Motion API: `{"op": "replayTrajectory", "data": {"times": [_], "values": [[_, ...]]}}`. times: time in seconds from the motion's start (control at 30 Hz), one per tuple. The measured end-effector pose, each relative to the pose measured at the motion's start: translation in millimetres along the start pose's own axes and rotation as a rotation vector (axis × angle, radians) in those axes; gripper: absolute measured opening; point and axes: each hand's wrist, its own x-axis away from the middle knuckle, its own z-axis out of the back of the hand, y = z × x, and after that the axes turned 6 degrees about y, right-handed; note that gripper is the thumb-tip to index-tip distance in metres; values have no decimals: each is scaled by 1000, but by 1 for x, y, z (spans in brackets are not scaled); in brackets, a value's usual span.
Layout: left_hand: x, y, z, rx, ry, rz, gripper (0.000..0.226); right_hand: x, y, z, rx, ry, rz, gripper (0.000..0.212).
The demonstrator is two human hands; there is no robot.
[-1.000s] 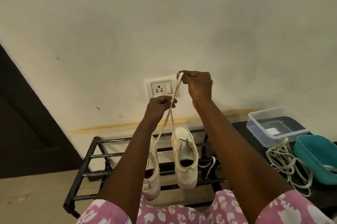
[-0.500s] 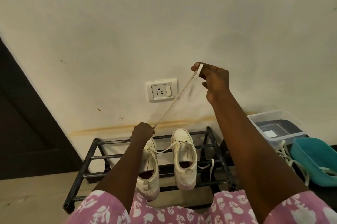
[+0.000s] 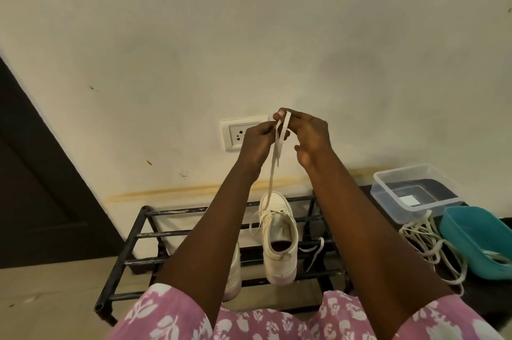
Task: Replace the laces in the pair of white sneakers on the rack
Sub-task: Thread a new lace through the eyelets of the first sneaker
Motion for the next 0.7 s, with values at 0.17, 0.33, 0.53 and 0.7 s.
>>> {"op": "replayTrajectory", "data": {"times": [0.17,0.33,0.53,0.7], "values": [[6,-5,4,100,11,58,24,2,8,4,-19,27,-19,9],[5,-13,11,-240,15,-32,20,-2,17,13,-43,70,-49,10],[-1,-42,35,-573,21,-8,21,-14,36,36,-55,163,-104,6],[-4,-69,53,-725,24,36,19,-19,59,54,-140,154,-142,9]]}}
